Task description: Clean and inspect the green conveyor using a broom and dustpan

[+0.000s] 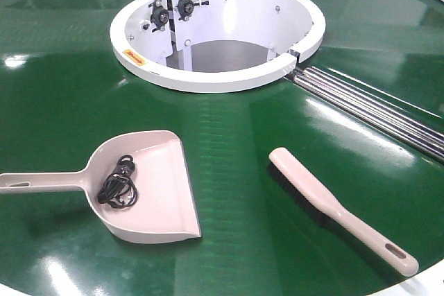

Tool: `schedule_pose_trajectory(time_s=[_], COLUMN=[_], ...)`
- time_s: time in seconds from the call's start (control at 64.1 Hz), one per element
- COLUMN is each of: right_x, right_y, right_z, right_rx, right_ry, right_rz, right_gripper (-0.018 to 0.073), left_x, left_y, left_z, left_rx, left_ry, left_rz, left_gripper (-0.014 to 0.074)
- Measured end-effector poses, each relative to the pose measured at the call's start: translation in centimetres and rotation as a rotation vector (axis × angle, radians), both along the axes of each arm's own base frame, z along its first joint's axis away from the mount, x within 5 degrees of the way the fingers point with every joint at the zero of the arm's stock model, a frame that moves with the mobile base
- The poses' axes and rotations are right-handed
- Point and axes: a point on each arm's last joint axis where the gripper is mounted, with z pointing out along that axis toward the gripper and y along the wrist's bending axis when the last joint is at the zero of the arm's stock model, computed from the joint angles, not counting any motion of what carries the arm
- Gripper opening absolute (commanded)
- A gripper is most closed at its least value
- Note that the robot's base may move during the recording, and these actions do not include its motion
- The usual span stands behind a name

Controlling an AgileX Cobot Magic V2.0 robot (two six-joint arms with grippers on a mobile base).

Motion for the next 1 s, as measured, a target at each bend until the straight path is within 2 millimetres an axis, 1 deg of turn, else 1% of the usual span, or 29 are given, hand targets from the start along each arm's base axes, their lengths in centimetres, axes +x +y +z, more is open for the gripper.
schedule_pose_trajectory(time_s=[0.998], right_x=[0.0], right_y=[0.0], right_z=[0.0], right_rx=[0.0], right_ry=[-0.001], right_rz=[0.0], right_gripper=[-0.0008], left_x=[0.0], left_y=[0.0], left_z=[-0.01], left_rx=[0.0], left_ry=[0.001], left_rz=[0.001], left_gripper=[-0.0006])
